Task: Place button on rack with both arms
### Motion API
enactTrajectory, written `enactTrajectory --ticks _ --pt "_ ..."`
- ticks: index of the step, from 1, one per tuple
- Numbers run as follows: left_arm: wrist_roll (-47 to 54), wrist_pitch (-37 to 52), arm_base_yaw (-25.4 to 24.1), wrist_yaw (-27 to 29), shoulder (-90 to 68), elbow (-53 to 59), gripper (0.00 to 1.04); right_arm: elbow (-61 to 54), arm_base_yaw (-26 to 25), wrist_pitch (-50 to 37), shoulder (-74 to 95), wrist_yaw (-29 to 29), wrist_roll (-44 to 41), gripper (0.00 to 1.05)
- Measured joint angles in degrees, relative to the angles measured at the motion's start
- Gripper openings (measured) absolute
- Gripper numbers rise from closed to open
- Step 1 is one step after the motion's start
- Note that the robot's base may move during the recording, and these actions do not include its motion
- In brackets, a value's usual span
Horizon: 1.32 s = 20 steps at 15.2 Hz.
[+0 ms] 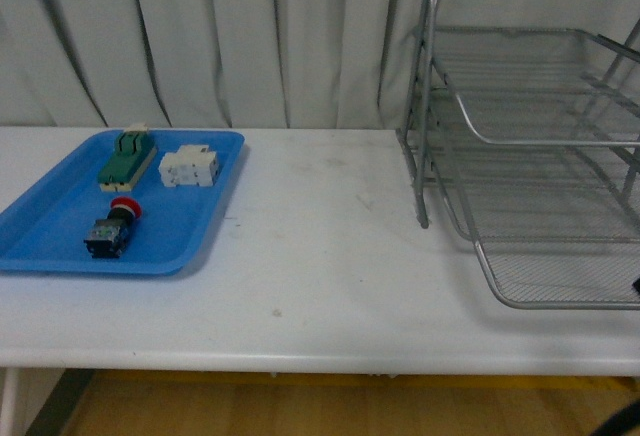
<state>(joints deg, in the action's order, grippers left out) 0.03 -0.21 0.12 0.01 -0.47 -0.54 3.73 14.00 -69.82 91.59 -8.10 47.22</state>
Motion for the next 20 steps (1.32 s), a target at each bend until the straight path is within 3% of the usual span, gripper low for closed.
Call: enactTrajectory --ticks 2,3,4,6,7,9,14,20 --pt "0.0 0.1 0.0 0.1 0.0 0.0 0.98 -2.8 -2.5 -2.6 4.7 -3.2 -18.8 0.72" --pt "0.0 -0.2 -0.2 0.0 0.0 0.0 0.98 -3.4 -3.8 -3.2 -1.2 -2.2 -30.9 0.57" --pt "0.0 0.0 -0.1 0.0 0.0 0.0 0.98 -3.5 -5.9 -4.1 -14.4 -0.3 -42.4 0.33" --pt "0.0 0.0 -0.1 0.0 0.0 0.0 0.98 -3.6 -7.5 3.7 -26.1 1.6 -45.7 0.07" --pt "0.0 0.0 -0.1 0.0 0.0 0.0 0.98 -3.6 -8.2 8.1 -31.2 2.2 -46.3 0.02" --pt "0.0 0.0 -0.1 0.0 0.0 0.0 0.98 -3.6 -13.7 19.1 -42.6 7.2 -46.8 0.02" --pt "0.0 0.0 -0.1 0.0 0.0 0.0 0.98 -3.2 -14.3 42.2 -63.8 7.9 -46.9 0.02" --pt "0.0 0.0 -0.1 0.0 0.0 0.0 0.98 -3.2 -14.3 53.7 -75.5 7.9 -46.9 0.02"
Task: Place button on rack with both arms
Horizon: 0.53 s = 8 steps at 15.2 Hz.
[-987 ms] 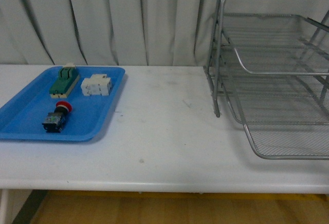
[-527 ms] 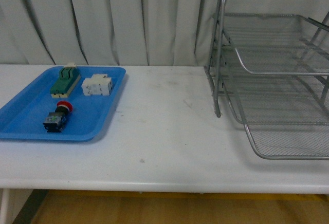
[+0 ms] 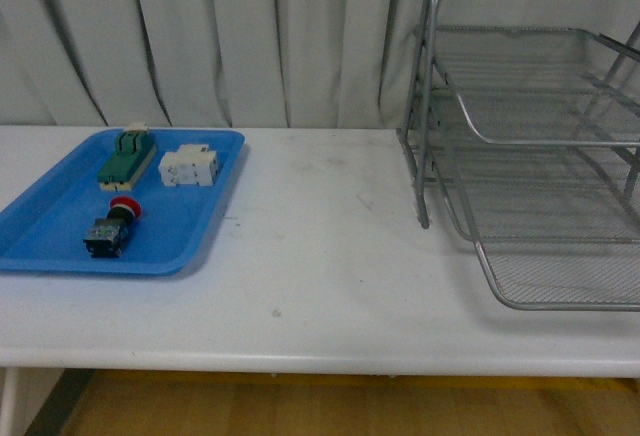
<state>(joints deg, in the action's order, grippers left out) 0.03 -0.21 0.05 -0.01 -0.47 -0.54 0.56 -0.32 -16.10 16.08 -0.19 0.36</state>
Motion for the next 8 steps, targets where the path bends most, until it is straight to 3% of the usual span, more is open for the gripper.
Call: enactTrajectory --ticks 6,8 --pt "0.0 0.0 0.0 0.0 0.0 0.0 0.98 0.0 0.0 6.2 -6.2 0.0 0.0 0.02" --pt "0.0 0.0 0.0 0.1 0.0 0.0 0.98 0.1 0.0 16.1 -15.7 0.2 0.0 0.02"
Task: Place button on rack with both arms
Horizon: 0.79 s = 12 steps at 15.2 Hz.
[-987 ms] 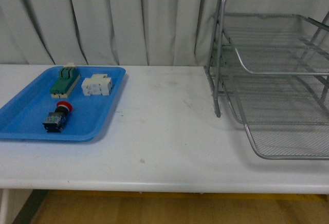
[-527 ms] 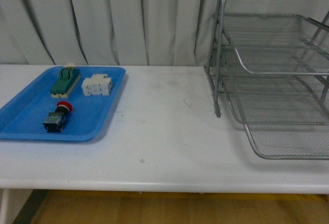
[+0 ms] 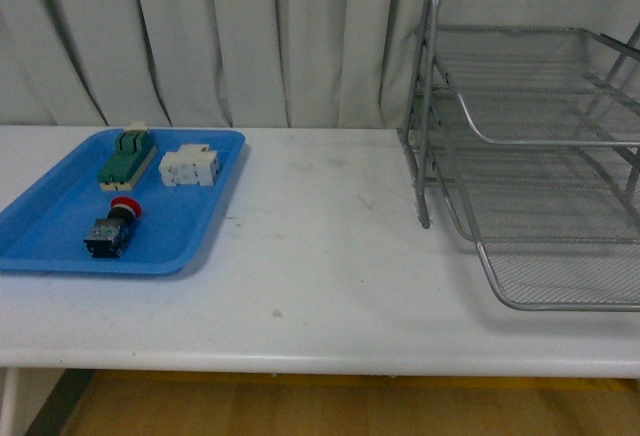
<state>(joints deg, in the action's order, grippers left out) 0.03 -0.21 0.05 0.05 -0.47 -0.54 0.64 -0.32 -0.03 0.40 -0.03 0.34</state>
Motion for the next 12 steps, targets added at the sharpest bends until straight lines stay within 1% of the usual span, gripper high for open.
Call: enactTrajectory --ticks 4,5,7,8,9,10,11,12 --pt "0.0 0.0 0.0 -0.1 0.0 0.0 0.98 0.0 0.0 0.3 -0.2 0.0 0.0 0.02" --pt "0.0 0.0 0.0 0.0 0.0 0.0 0.98 0.0 0.0 0.3 -0.2 0.0 -0.1 0.14" --pt "0.0 0.0 0.0 0.0 0.0 0.0 0.98 0.0 0.0 0.3 -0.2 0.0 -0.2 0.41" --pt "1.0 -5.9 1.3 4.1 -1.4 -1.7 0.98 0.0 0.0 0.2 -0.2 0.0 -0.2 0.56" --pt "3.7 -15.0 5.5 13.5 -11.3 -8.0 0.98 0.0 0.0 0.3 -0.2 -0.2 -0.2 0.67" --pt "6.1 -17.0 6.1 16.2 -20.4 -14.3 0.98 0.0 0.0 0.2 -0.2 0.1 -0.2 0.76" --pt "6.6 -18.2 5.4 15.2 -30.6 -23.4 0.98 0.0 0.0 0.3 -0.2 0.0 -0.2 0.89" --pt "6.0 -20.0 5.2 9.7 -40.9 -31.6 0.98 0.0 0.0 0.3 -0.2 0.0 -0.2 1.0"
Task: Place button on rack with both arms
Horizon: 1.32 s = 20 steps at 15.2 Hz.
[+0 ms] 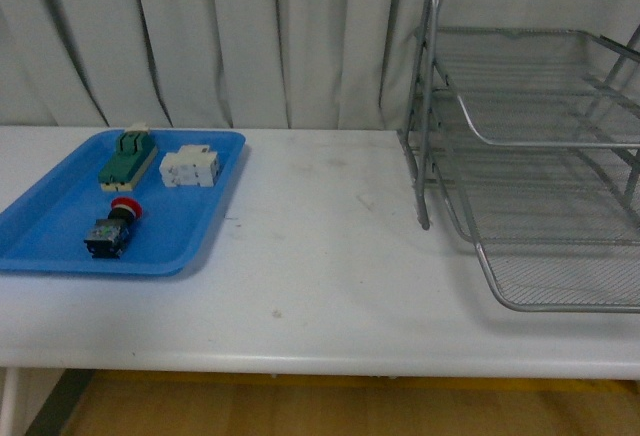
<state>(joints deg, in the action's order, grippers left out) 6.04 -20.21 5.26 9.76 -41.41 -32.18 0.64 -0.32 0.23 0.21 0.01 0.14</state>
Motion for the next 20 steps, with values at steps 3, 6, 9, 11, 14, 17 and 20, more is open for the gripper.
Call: enactTrajectory --ticks 3,6,9,11,14,17,20 --pt "0.0 2.9 -0.2 -6.4 -26.3 -11.7 0.98 0.0 0.0 0.0 0.0 0.0 0.0 0.98" --pt "0.2 3.6 -2.6 -8.0 -46.2 -24.7 0.98 0.0 0.0 0.0 0.0 0.0 0.0 0.98" --pt "0.4 2.9 -4.0 -7.6 -67.0 -41.0 0.98 0.0 0.0 0.0 0.0 0.0 0.0 0.98" --pt "-0.4 1.6 -5.0 -8.4 -80.9 -52.1 0.98 0.0 0.0 0.0 0.0 0.0 0.0 0.98" --pt "-1.6 0.3 -7.4 -8.7 -92.3 -59.7 0.98 0.0 0.0 0.0 0.0 0.0 0.0 0.98" --pt "-1.6 -0.2 -7.6 -8.8 -93.6 -61.3 0.98 0.0 0.0 0.0 0.0 0.0 0.0 0.98" --pt "-1.2 0.2 -8.0 -9.4 -95.1 -62.7 0.98 0.0 0.0 0.0 0.0 0.0 0.0 0.98"
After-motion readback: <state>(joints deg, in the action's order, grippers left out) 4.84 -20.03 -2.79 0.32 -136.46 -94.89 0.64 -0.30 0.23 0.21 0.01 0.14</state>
